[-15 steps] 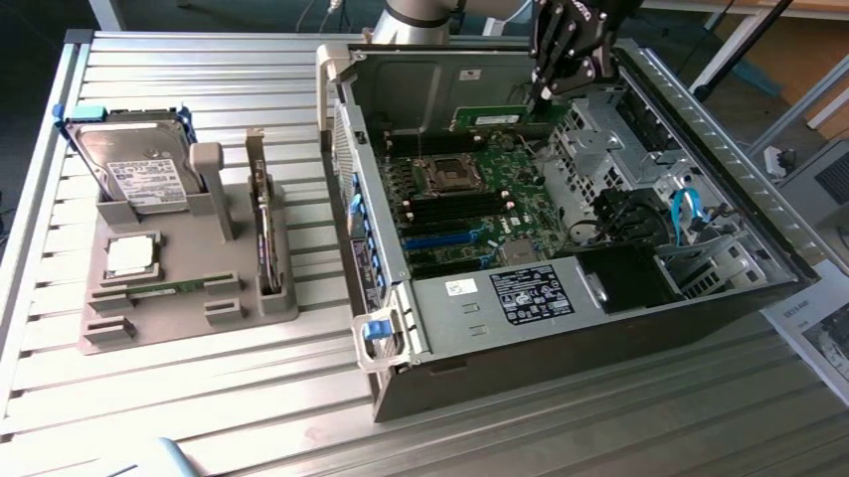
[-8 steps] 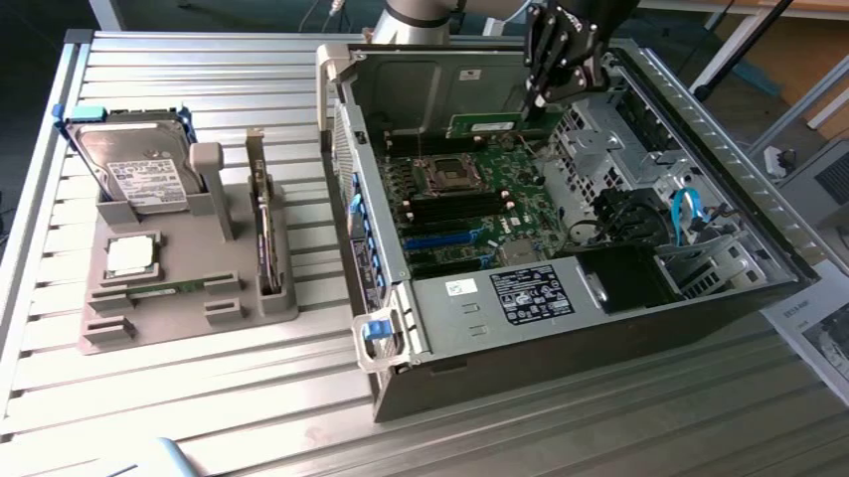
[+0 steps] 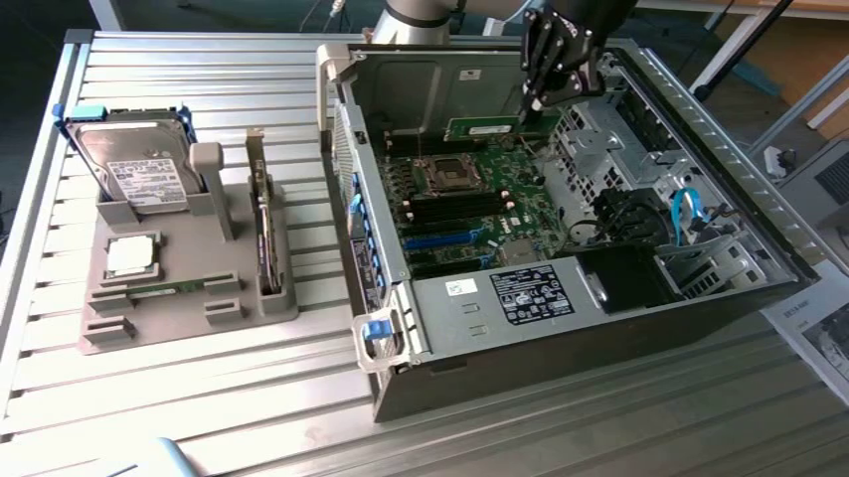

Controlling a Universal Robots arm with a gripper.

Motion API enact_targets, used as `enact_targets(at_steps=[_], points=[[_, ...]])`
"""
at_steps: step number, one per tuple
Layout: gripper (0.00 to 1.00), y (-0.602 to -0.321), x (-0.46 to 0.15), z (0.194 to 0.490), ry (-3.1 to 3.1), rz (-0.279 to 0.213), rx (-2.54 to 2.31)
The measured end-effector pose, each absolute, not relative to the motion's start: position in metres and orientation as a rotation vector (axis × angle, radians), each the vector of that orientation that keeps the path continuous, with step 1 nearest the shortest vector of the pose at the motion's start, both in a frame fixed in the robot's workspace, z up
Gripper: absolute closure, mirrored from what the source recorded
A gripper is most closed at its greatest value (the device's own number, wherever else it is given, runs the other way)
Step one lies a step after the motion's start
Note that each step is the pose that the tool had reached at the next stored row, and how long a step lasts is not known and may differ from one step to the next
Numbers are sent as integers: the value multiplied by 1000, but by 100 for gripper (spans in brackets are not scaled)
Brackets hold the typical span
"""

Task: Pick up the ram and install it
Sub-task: 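Insert the ram into the slot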

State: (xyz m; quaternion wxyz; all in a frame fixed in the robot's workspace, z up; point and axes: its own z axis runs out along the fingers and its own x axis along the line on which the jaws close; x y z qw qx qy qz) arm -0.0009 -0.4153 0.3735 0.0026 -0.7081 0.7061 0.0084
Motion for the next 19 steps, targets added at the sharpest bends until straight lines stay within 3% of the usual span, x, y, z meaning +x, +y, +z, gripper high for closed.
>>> enact_targets(at_steps=[19], points=[[88,-411,-6,353,2215,23,-2222]])
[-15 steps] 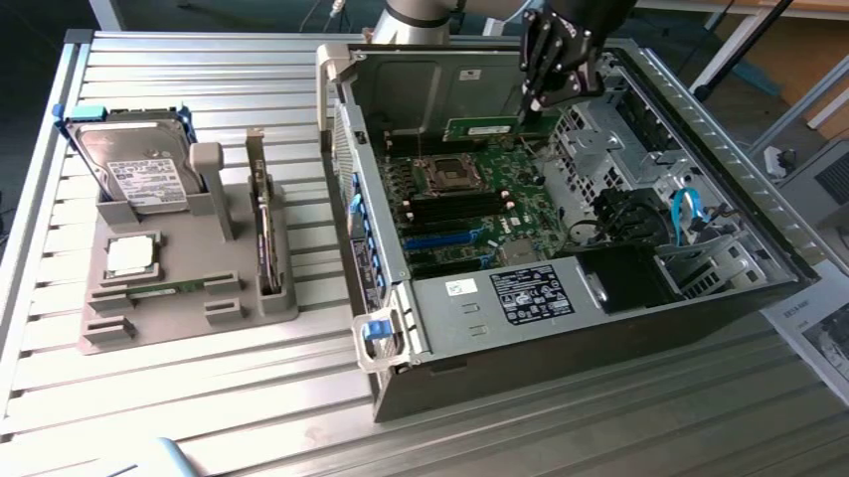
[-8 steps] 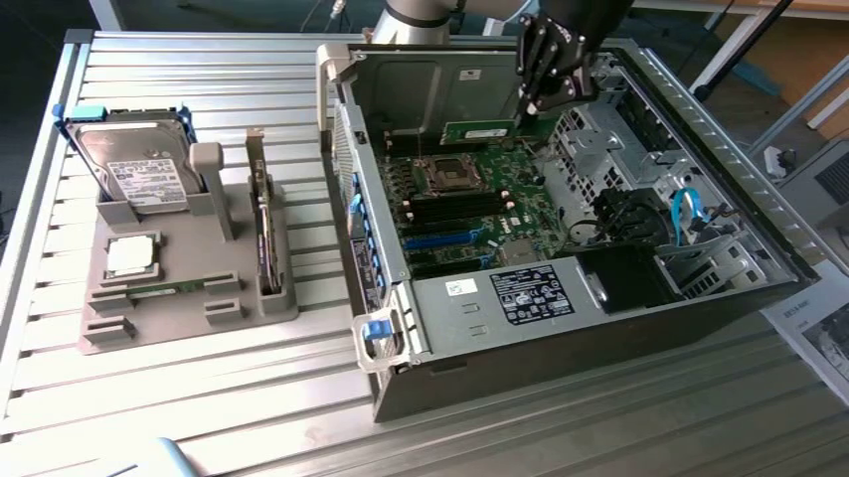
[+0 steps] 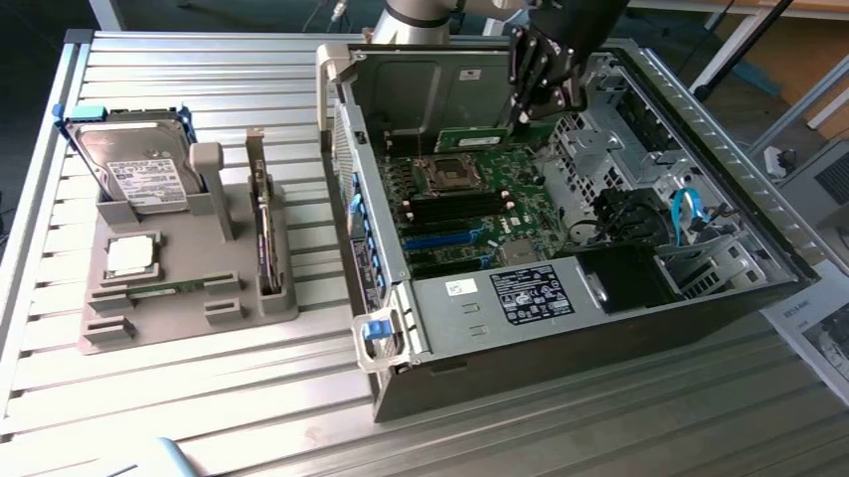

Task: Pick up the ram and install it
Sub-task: 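Insert the ram into the slot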

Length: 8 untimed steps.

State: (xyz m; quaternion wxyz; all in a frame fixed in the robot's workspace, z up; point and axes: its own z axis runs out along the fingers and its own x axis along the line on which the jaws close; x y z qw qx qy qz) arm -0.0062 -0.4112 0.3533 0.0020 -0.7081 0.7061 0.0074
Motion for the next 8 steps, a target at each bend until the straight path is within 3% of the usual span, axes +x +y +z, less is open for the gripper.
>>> enact_targets(at_steps=[8], points=[[88,-411,-9,344,2215,23,-2222]])
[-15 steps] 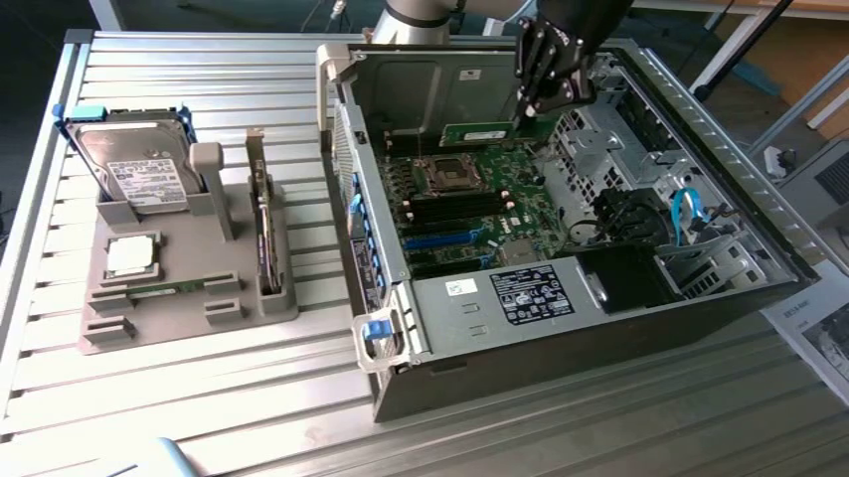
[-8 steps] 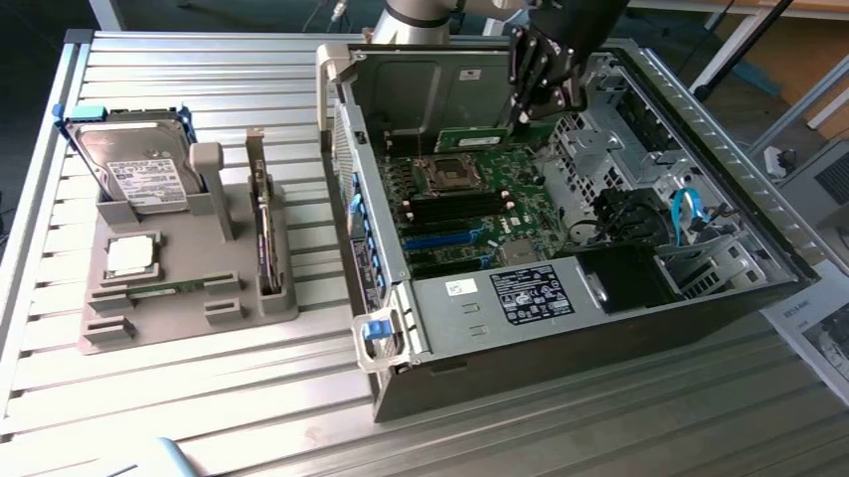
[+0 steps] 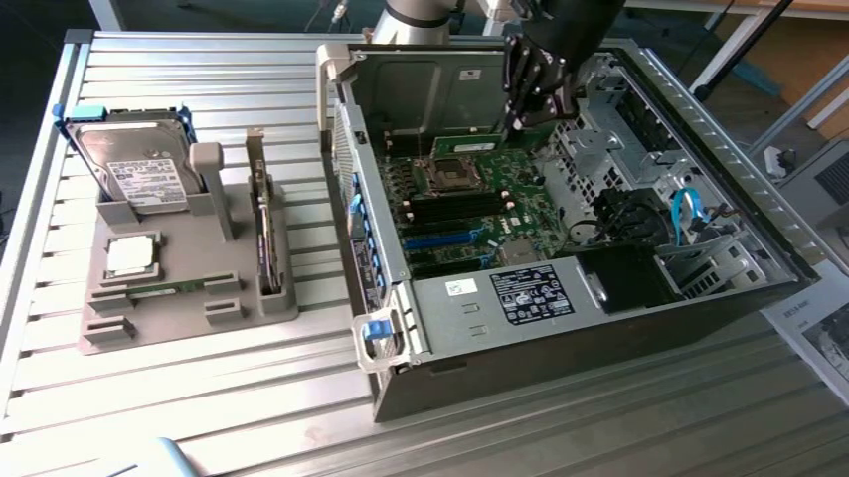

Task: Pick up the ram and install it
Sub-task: 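Insert the ram into the slot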

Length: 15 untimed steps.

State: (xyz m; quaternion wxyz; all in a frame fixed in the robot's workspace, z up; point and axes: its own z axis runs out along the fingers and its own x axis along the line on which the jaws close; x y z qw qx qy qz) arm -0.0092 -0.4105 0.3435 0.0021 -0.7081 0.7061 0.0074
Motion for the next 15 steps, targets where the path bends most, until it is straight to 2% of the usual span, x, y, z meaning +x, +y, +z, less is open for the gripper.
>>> enact_targets(at_steps=[15], points=[[88,-407,-12,317,2216,23,-2221]])
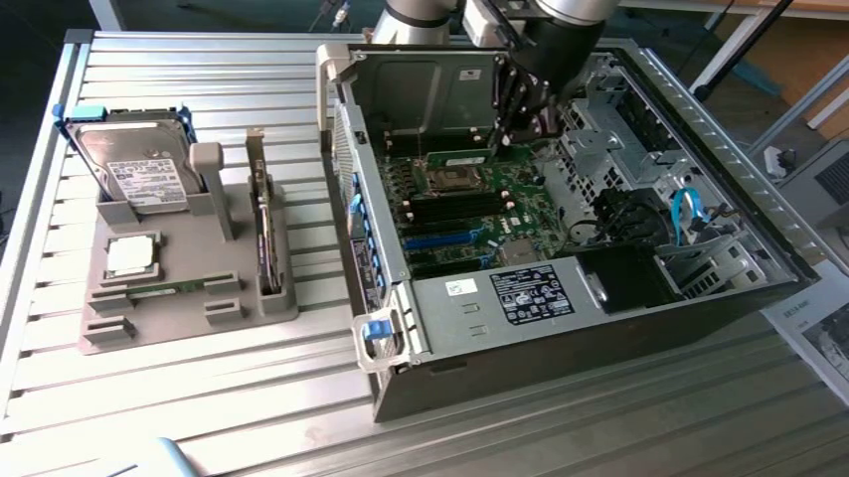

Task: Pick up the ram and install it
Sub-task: 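Insert the ram into the slot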

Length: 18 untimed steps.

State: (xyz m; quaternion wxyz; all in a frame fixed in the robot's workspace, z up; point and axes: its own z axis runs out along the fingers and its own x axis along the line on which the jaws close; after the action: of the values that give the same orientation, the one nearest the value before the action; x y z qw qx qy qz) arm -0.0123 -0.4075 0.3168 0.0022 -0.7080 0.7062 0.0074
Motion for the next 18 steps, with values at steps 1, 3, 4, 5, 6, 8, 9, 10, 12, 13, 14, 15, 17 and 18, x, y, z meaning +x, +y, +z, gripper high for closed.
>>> enact_targets(at_steps=[1,3,4,5,6,8,9,10,12,13,14,15,17,18], points=[[88,-407,-12,315,2216,23,-2221],[88,-407,-13,312,2216,23,-2221],[88,-406,-13,311,2216,23,-2221],[88,-406,-13,309,2216,23,-2221],[88,-405,-13,308,2216,23,-2220],[88,-404,-13,306,2217,23,-2220],[88,-404,-13,305,2217,23,-2219],[88,-403,-13,303,2218,23,-2219],[88,-402,-14,300,2219,23,-2218],[88,-402,-14,299,2219,23,-2218],[88,-401,-14,297,2219,23,-2218],[88,-401,-14,295,2219,23,-2217],[88,-400,-14,293,2220,23,-2217],[88,-399,-15,291,2220,23,-2216]])
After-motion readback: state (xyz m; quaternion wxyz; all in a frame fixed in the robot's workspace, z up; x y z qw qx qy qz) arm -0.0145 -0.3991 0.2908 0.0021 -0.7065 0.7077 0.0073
